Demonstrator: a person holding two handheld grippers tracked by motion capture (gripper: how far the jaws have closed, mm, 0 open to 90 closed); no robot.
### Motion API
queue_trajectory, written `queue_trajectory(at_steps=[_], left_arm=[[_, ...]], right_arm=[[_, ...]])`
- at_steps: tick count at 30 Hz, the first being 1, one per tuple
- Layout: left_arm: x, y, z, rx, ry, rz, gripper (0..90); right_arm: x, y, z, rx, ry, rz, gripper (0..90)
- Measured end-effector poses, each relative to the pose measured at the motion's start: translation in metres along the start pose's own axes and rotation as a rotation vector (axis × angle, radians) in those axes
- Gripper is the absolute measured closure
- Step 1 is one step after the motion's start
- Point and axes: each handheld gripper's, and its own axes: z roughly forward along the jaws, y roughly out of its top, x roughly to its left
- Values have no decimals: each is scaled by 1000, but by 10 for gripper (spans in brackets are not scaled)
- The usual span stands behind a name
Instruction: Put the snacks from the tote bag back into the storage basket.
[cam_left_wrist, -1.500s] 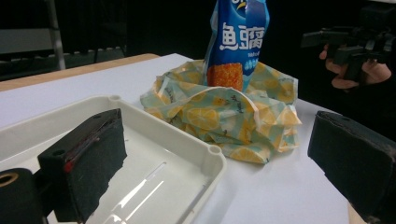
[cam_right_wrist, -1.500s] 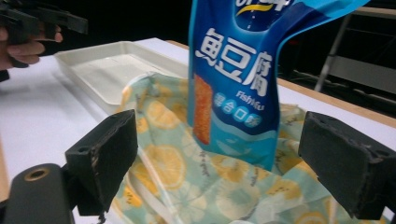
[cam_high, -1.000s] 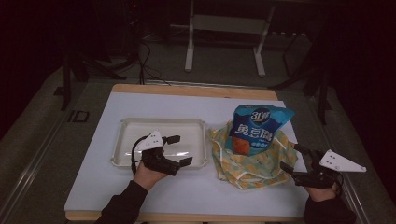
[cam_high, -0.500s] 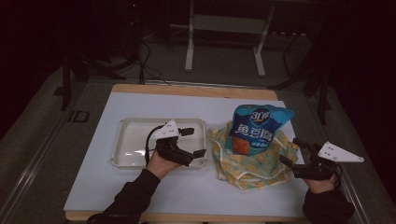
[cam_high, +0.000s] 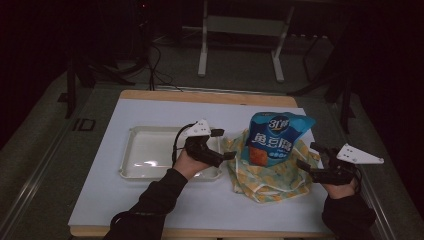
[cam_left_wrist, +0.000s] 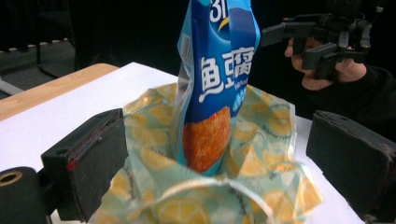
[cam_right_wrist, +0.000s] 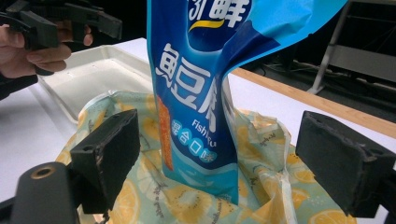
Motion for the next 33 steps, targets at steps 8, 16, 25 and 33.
queue_trajectory(at_steps=[8,16,25,33], left_arm=[[4,9,25,17,-21,8,57],[5,19,47,24,-36,14,57],[7,22,64,27,-30,2,98],[5,23,76,71,3,8,231]], right_arm=[[-3,2,10,8,5,10,135],[-6,3,23,18,-2,32,135],[-11,2,35,26,-6,62,135],[-9,5,49,44,-15,57,250]])
